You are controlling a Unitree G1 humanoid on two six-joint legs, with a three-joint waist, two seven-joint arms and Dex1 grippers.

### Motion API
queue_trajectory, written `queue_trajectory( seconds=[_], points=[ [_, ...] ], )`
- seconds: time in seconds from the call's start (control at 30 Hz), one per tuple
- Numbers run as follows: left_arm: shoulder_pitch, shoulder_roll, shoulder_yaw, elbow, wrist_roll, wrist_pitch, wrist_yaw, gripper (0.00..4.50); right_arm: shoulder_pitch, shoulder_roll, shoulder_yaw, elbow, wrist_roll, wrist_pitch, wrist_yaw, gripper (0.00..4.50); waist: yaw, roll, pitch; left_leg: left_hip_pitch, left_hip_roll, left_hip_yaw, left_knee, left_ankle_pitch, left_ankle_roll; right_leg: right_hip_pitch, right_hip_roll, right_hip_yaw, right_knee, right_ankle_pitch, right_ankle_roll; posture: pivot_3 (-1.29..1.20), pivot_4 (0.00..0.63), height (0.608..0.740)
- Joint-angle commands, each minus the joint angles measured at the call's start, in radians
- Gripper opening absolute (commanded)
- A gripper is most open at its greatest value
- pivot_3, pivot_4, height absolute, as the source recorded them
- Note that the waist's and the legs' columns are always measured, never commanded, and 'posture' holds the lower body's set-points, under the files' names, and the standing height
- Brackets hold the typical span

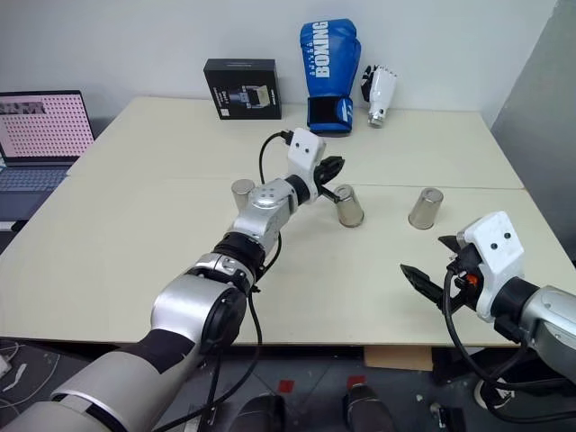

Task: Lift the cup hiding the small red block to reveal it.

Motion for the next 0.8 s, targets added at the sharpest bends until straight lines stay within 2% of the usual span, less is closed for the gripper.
queue_trajectory(
  seconds=[0.03,0.07,0.17,0.37,0.43,0.53,0.7,0.8],
  points=[
    [0.068,0.028,-0.019,-0.221,-0.019,0.091,-0.042,0.40,0.013,-0.008,-0.007,-0.002,-0.011,-0.035,0.009,4.50,0.000,0.000,0.000,0.000,0.000,0.000,0.000,0.000,0.000,0.000,0.000,0.000,0.000,0.000,0.000,0.00,0.150,0.740],
    [0.111,0.045,-0.023,-0.309,-0.040,0.142,-0.082,0.40,0.015,-0.005,0.002,0.003,-0.018,-0.041,0.010,4.50,0.000,0.000,0.000,0.000,0.000,0.000,0.000,0.000,0.000,0.000,0.000,0.000,0.000,0.000,0.000,0.00,0.150,0.740],
    [0.228,0.080,-0.041,-0.523,-0.103,0.291,-0.188,0.87,0.019,0.001,0.027,0.013,-0.035,-0.059,0.013,4.50,-0.005,0.000,0.000,0.000,0.001,0.000,0.000,0.000,0.000,0.000,0.000,0.000,0.001,0.000,0.000,0.00,0.150,0.740],
    [0.401,0.151,-0.086,-0.789,-0.136,0.467,-0.260,2.23,-0.036,0.021,0.094,0.072,-0.095,-0.091,-0.019,4.50,-0.003,0.001,0.000,0.002,0.001,0.000,0.001,0.000,0.000,0.001,0.000,0.000,0.002,0.000,0.000,0.00,0.150,0.740],
    [0.475,0.209,-0.094,-0.929,-0.155,0.533,-0.294,2.71,-0.084,0.075,0.200,0.143,-0.183,-0.130,-0.064,4.50,-0.007,0.000,-0.001,0.002,0.001,0.001,0.001,0.000,0.000,0.001,0.000,0.000,0.002,0.000,-0.001,0.00,0.150,0.740],
    [0.563,0.309,-0.080,-1.109,-0.200,0.639,-0.337,3.36,-0.161,0.174,0.419,0.305,-0.363,-0.230,-0.089,4.50,-0.021,0.000,-0.001,0.004,0.004,0.002,0.001,0.000,0.000,0.001,0.001,0.000,0.002,-0.001,-0.004,0.00,0.150,0.740],
    [0.644,0.452,-0.045,-1.262,-0.246,0.731,-0.371,4.39,-0.392,0.380,0.606,0.726,-0.560,-0.443,-0.055,4.50,-0.032,0.002,-0.001,0.005,0.004,0.003,0.000,0.000,0.000,0.001,0.002,0.000,0.003,-0.002,-0.008,0.00,0.150,0.740],
    [0.679,0.498,-0.008,-1.326,-0.283,0.774,-0.363,4.45,-0.538,0.474,0.651,0.991,-0.656,-0.586,-0.025,4.50,-0.046,0.002,-0.001,0.005,0.006,0.004,0.002,0.001,0.000,0.000,0.002,0.000,0.003,0.000,-0.006,0.00,0.150,0.740]
  ],
)
